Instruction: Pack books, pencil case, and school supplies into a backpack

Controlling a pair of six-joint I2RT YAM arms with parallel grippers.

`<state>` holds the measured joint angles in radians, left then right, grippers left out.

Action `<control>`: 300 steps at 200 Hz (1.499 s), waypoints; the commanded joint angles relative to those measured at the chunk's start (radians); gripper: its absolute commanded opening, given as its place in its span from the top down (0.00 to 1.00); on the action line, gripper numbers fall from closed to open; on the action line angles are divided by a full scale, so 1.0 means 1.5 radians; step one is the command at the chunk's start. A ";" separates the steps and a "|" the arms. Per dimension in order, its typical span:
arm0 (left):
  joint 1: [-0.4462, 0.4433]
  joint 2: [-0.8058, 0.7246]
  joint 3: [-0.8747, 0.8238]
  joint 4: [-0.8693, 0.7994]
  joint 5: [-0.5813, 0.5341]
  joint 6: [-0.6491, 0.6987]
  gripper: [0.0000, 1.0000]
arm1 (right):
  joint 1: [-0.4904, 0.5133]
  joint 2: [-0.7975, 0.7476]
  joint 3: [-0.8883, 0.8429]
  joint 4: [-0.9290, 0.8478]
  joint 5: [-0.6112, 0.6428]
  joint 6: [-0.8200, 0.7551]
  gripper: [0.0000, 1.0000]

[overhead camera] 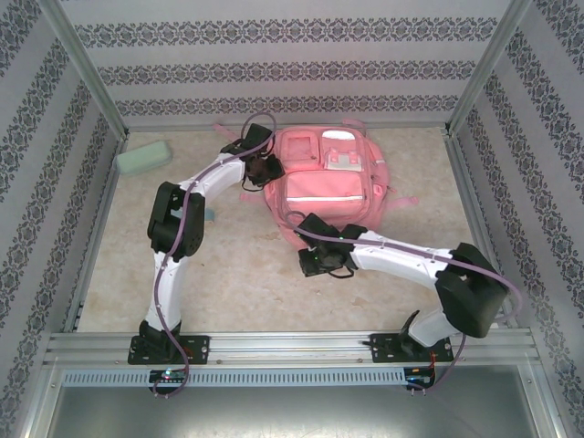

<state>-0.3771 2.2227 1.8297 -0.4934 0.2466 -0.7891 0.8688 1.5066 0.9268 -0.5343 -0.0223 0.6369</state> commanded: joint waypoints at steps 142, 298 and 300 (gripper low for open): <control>0.084 -0.374 -0.303 -0.075 -0.083 0.064 0.52 | -0.289 0.099 0.131 -0.083 0.036 -0.228 0.65; 0.261 -0.513 -0.502 -0.080 -0.101 0.084 0.31 | 0.030 0.258 0.407 -0.141 0.053 -0.288 0.36; 0.261 -0.513 -0.503 -0.081 -0.100 0.084 0.31 | 0.031 0.261 0.410 -0.142 0.054 -0.294 0.36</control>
<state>-0.0040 1.4857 1.0901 -0.6140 0.0963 -0.6842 0.9058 1.8458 1.4811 -0.6651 0.0143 0.3531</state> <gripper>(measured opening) 0.693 0.612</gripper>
